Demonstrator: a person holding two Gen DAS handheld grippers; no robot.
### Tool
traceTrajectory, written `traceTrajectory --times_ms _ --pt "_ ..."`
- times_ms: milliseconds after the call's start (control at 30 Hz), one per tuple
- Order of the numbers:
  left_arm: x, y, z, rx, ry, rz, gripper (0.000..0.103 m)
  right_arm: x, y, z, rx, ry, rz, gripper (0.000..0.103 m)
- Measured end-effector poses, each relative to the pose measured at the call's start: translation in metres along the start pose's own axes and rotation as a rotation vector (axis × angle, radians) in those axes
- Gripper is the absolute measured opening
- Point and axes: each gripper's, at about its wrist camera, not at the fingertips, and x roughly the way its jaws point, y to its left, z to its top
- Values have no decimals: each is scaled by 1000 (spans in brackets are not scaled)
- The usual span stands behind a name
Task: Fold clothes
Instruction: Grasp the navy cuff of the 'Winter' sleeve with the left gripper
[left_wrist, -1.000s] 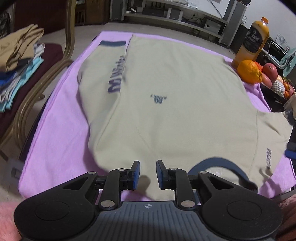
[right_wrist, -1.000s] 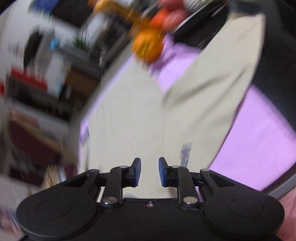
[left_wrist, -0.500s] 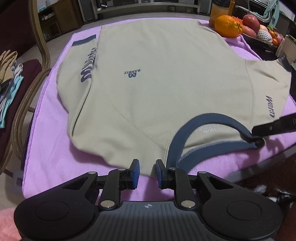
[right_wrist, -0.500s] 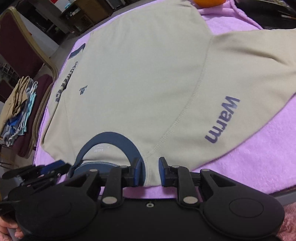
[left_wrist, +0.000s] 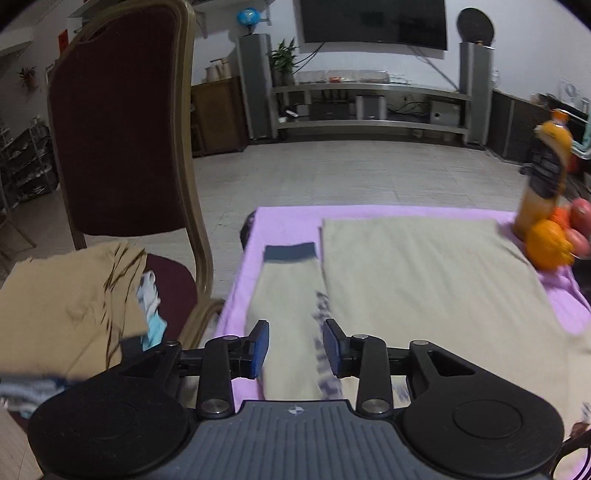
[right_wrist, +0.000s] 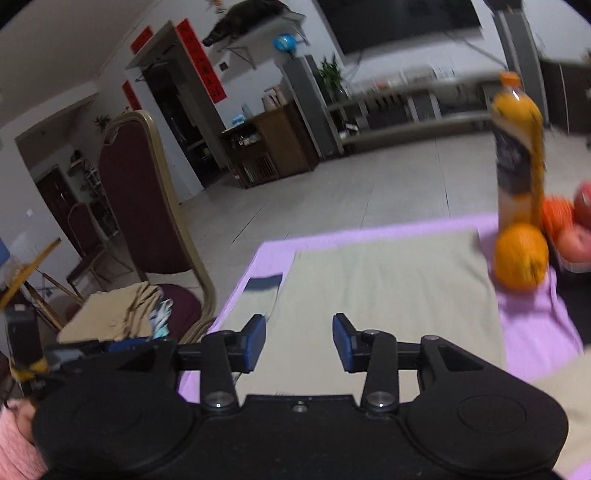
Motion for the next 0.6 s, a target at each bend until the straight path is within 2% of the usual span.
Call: traceTrajectory --times_ms 100,167,333,467,600 --pt "64 -4 21 -40 81 -5 33 51 -16 4 -2 54 -15 40" --pt "106 -11 33 -57 130 -15 33 90 -35 -1 48 110 -16 40" --pt "189 -29 58 -62 180 9 34 176 -86 -18 204 225 -2 40" --pt "241 -40 74 -20 212 86 31 206 -108 -26 258 238 10 40" --pt "272 -52 79 31 223 114 26 216 -117 -38 264 258 26 42"
